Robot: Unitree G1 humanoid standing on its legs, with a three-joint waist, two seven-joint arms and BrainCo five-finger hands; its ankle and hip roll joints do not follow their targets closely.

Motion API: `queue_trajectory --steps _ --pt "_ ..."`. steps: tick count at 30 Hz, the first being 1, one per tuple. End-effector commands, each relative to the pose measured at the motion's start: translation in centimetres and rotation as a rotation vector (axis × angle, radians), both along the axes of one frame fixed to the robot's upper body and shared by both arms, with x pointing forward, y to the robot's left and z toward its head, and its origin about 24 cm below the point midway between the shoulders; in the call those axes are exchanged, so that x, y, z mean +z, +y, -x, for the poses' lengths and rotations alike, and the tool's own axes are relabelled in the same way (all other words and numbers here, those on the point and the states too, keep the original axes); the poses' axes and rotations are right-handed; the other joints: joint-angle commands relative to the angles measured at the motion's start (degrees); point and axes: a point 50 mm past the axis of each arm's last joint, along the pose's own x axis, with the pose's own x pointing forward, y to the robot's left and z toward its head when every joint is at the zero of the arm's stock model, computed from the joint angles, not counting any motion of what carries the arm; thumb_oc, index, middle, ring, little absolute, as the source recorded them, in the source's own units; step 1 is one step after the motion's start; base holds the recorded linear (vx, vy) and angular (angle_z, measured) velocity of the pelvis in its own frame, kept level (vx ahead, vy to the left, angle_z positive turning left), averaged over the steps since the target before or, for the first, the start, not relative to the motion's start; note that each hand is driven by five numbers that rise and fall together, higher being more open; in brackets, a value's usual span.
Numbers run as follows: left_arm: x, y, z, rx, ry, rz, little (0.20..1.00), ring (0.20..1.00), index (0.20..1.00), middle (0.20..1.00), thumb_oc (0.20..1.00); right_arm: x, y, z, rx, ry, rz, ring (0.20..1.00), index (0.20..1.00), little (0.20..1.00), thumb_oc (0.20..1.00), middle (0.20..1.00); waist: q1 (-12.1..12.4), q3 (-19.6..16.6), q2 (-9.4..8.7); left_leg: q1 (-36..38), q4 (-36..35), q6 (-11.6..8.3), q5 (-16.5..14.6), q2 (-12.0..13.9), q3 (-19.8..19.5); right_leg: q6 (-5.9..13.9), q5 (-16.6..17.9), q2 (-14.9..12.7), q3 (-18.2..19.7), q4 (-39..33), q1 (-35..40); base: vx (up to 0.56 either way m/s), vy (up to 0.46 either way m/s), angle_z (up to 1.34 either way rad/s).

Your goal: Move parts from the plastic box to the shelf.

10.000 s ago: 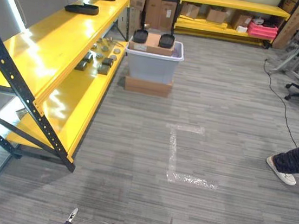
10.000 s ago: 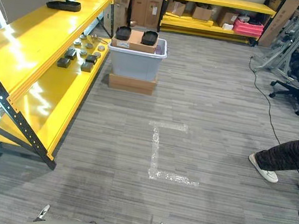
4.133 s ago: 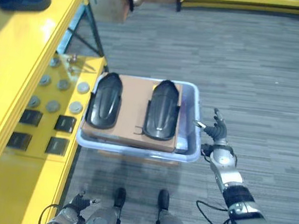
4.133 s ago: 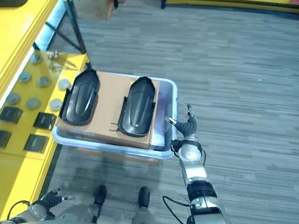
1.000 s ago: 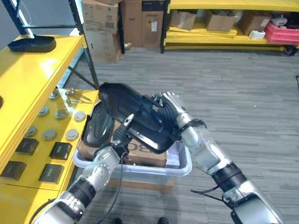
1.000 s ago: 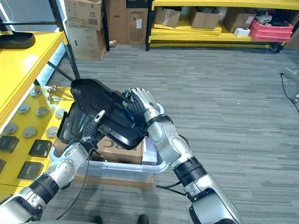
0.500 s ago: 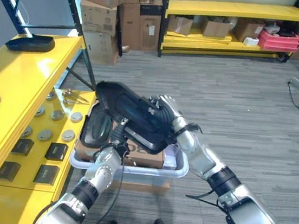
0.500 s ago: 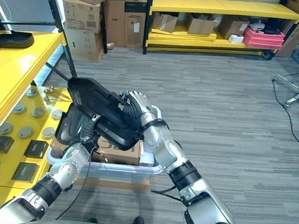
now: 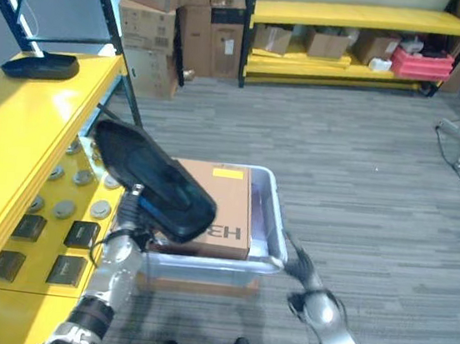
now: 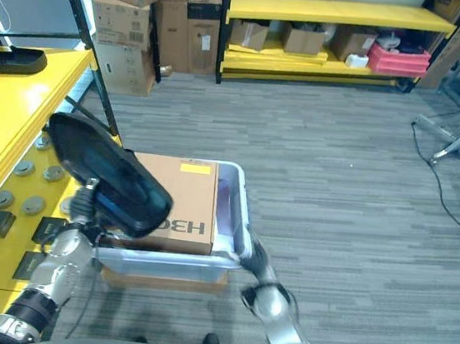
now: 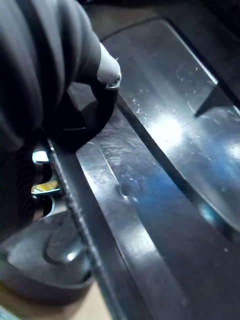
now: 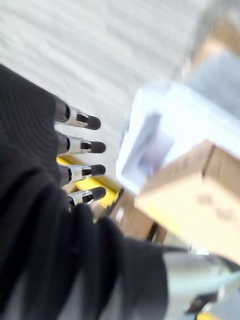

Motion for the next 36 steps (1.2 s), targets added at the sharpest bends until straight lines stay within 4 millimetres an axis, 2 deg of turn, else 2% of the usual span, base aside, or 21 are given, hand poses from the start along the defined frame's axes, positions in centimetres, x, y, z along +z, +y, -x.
queue_trajectory --steps 1,4,10,12,13,14,15,16,17,19,20,23,25,26,27,28,29,31,33,35,36 --pt "5.1 0.1 -2.1 -0.039 -0.271 -0.133 0.200 0.200 0.200 0.200 0.200 -0.8 -0.7 0.8 -0.007 0.050 0.033 1.000 1.000 1.000 1.000 1.000 0.5 -0.7 0.22 -0.3 0.1 -3.07 0.3 1.2 0.4 2.48 -5.9 -1.9 -0.3 1.9 3.5 -0.03 -0.050 0.02" --pt "6.5 1.7 -0.9 -0.037 -0.329 -0.265 0.200 0.200 0.200 0.200 0.200 -3.8 -1.9 5.2 -0.106 0.278 0.012 1.000 1.000 1.000 1.000 1.000 1.3 0.1 0.89 -0.9 0.9 -3.58 0.6 1.7 -0.3 2.05 -6.0 -1.5 -0.3 2.0 3.4 -0.02 -0.085 -0.01" --pt "7.7 2.9 0.2 -0.015 -0.381 -0.334 0.200 0.200 0.200 0.200 0.200 -5.8 -2.3 8.9 -0.308 0.454 -0.091 1.000 1.000 1.000 1.000 1.000 3.1 2.1 1.52 -3.2 3.9 -5.03 1.6 2.1 -2.6 1.20 -6.0 -0.7 -1.8 1.4 3.8 -0.06 -0.117 0.08" --pt "10.0 3.2 1.2 -0.025 -0.483 -0.402 0.200 0.200 0.200 0.200 0.200 -6.4 -2.3 9.8 -0.273 0.593 -0.058 1.000 1.000 1.000 1.000 1.000 7.7 4.2 2.08 -8.8 3.4 -8.07 6.6 1.5 -8.9 0.61 -6.9 -0.7 -8.4 0.3 3.8 -0.24 -0.190 0.97" --pt "10.0 3.3 1.2 -0.025 -0.483 -0.402 0.200 0.200 0.200 0.200 0.200 -6.4 -2.3 9.7 -0.273 0.592 -0.058 1.000 1.000 1.000 1.000 1.000 7.4 3.9 2.08 -9.3 3.4 -8.06 6.9 1.4 -9.2 0.66 -6.7 -0.8 -8.7 0.2 3.6 -0.19 -0.154 1.89" --pt "9.9 3.1 1.4 -0.043 -0.461 -0.465 0.200 0.200 0.200 0.200 0.200 -6.5 -2.2 9.8 -0.264 0.612 -0.066 1.000 1.000 1.000 1.000 1.000 8.3 4.6 1.67 -10.7 4.8 -7.24 6.7 1.7 -5.6 0.56 -6.6 -1.3 -12.3 0.4 4.0 -0.16 -0.128 2.13" --pt "10.9 2.7 1.4 -0.073 -0.491 -0.535 0.200 0.200 0.200 0.200 0.200 -6.5 -2.3 9.8 -0.272 0.624 -0.073 1.000 1.000 1.000 1.000 1.000 8.7 4.2 1.19 -11.9 7.5 -6.20 5.8 2.6 1.9 0.58 -6.8 -2.1 -16.4 0.4 4.3 -0.16 -0.128 1.87" --pt "10.9 2.6 1.4 -0.073 -0.491 -0.536 0.200 0.200 0.200 0.200 0.200 -6.5 -2.3 9.8 -0.272 0.623 -0.073 1.000 1.000 1.000 1.000 1.000 8.6 4.1 1.18 -12.2 7.6 -6.14 6.0 2.6 1.8 0.61 -6.7 -2.1 -16.5 0.3 4.0 -0.18 -0.093 2.12" --pt "11.8 2.5 1.4 -0.090 -0.519 -0.603 0.200 0.200 0.200 0.200 0.200 -6.4 -2.2 9.3 -0.310 0.591 -0.106 1.000 1.000 1.000 1.000 1.000 8.3 3.9 0.12 -12.2 11.5 -5.03 3.7 3.6 10.3 0.39 -6.6 -2.9 -20.0 0.3 4.1 -0.14 -0.067 2.56" --pt "12.8 2.6 1.0 -0.108 -0.537 -0.735 0.200 0.200 0.200 0.200 0.200 -6.5 -2.0 9.3 -0.351 0.571 -0.139 1.000 1.000 1.000 1.000 1.000 7.4 2.7 -0.81 -9.6 14.4 -5.17 -0.9 5.5 21.0 0.26 -8.1 -3.5 -25.1 0.4 5.2 -0.10 -0.065 1.89" --pt "13.2 2.5 0.9 -0.119 -0.551 -0.755 0.200 0.200 0.200 0.200 0.200 -6.6 -1.7 9.4 -0.347 0.574 -0.148 1.000 1.000 1.000 1.000 1.000 7.1 2.4 -1.14 -9.3 15.4 -4.90 -2.0 5.8 23.5 0.16 -8.2 -3.6 -26.9 0.5 5.6 -0.03 0.003 1.08" --pt "14.2 2.2 0.7 -0.136 -0.590 -0.810 0.200 0.200 0.200 0.200 0.200 -6.9 -1.2 10.1 -0.383 0.589 -0.173 1.000 1.000 1.000 1.000 1.000 7.1 0.8 -1.65 -7.3 11.7 -4.75 -2.5 5.9 25.1 0.55 -8.0 -4.2 -32.2 1.6 6.8 0.05 0.118 2.11" --pt "14.4 1.9 0.5 -0.145 -0.595 -0.854 0.200 0.200 0.200 0.200 0.200 -6.9 -0.7 9.6 -0.356 0.587 -0.170 1.000 1.000 1.000 1.000 1.000 7.5 -0.1 -2.21 -5.6 7.8 -3.56 -2.4 3.5 22.3 1.48 -7.5 -5.6 -33.5 4.0 6.7 0.14 0.239 0.81" --pt "15.3 1.5 0.5 -0.155 -0.628 -0.891 0.200 0.200 0.200 0.200 0.200 -6.9 -0.2 8.9 -0.311 0.589 -0.153 1.000 1.000 1.000 1.000 1.000 8.2 -0.2 -2.42 -4.0 5.9 -1.36 -3.4 1.8 20.5 2.62 -7.5 -8.2 -34.3 11.5 5.4 0.13 0.284 0.78" --pt "15.8 1.2 0.5 -0.160 -0.655 -0.883 0.200 0.200 0.200 0.200 0.200 -6.9 0.0 8.5 -0.299 0.581 -0.152 1.000 1.000 1.000 1.000 1.000 7.9 0.2 -2.43 -3.0 5.4 0.09 -4.2 0.7 19.6 3.91 -6.5 -10.6 -33.5 16.9 3.5 0.14 0.499 0.97" --pt "17.2 -0.3 -0.2 -0.199 -0.738 -0.923 0.200 0.200 0.200 0.200 0.200 -6.6 0.3 6.8 -0.311 0.523 -0.176 1.000 1.000 1.000 1.000 1.000 5.2 2.1 -2.41 -1.5 4.2 3.19 -4.0 -1.3 17.1 6.53 -0.9 -13.1 -23.3 30.8 -4.4 0.05 0.307 0.94" --pt "17.5 -1.0 -0.4 -0.218 -0.762 -0.927 0.200 0.200 0.200 0.200 0.200 -6.5 0.7 6.3 -0.292 0.512 -0.178 1.000 1.000 1.000 1.000 1.000 4.1 2.4 -2.18 -1.2 3.7 3.22 -3.8 -1.3 14.6 6.45 -1.9 -9.7 -16.9 30.7 -6.5 0.04 0.186 1.02" --pt "18.5 -2.1 -0.9 -0.246 -0.824 -0.895 0.200 0.200 0.200 0.200 0.200 -6.3 1.5 5.2 -0.272 0.477 -0.207 1.000 1.000 1.000 1.000 1.000 3.5 1.7 -1.70 -1.0 1.7 1.97 -2.5 -1.3 8.4 4.67 -6.0 -3.9 -5.2 21.8 -8.9 0.15 -0.108 1.53" --pt "18.6 -2.1 -0.9 -0.250 -0.831 -0.886 0.200 0.200 0.200 0.200 0.200 -6.3 1.9 5.0 -0.258 0.472 -0.209 1.000 1.000 1.000 1.000 1.000 3.5 1.6 -1.75 -0.8 1.6 1.63 -3.0 -1.0 7.0 4.49 -5.3 -4.9 -5.5 17.5 -8.1 0.17 -0.123 1.54" --pt "18.6 -2.2 -1.0 -0.255 -0.833 -0.867 0.200 0.200 0.200 0.200 0.200 -6.4 2.1 5.3 -0.253 0.469 -0.218 1.000 1.000 1.000 1.000 1.000 2.6 1.3 -2.50 -0.5 0.7 1.25 -3.0 -1.3 4.0 4.75 -3.9 -3.3 -0.5 10.7 -8.6 0.23 -0.198 0.85" --pt "18.4 -2.8 -1.3 -0.278 -0.832 -0.848 0.200 0.200 0.200 0.200 0.200 -6.7 1.9 6.4 -0.281 0.481 -0.233 1.000 1.000 1.000 1.000 1.000 1.1 0.7 -3.20 -0.9 1.0 0.72 -3.2 -1.6 -0.8 4.75 -3.8 0.2 9.3 8.3 -9.7 0.18 -0.193 1.00"
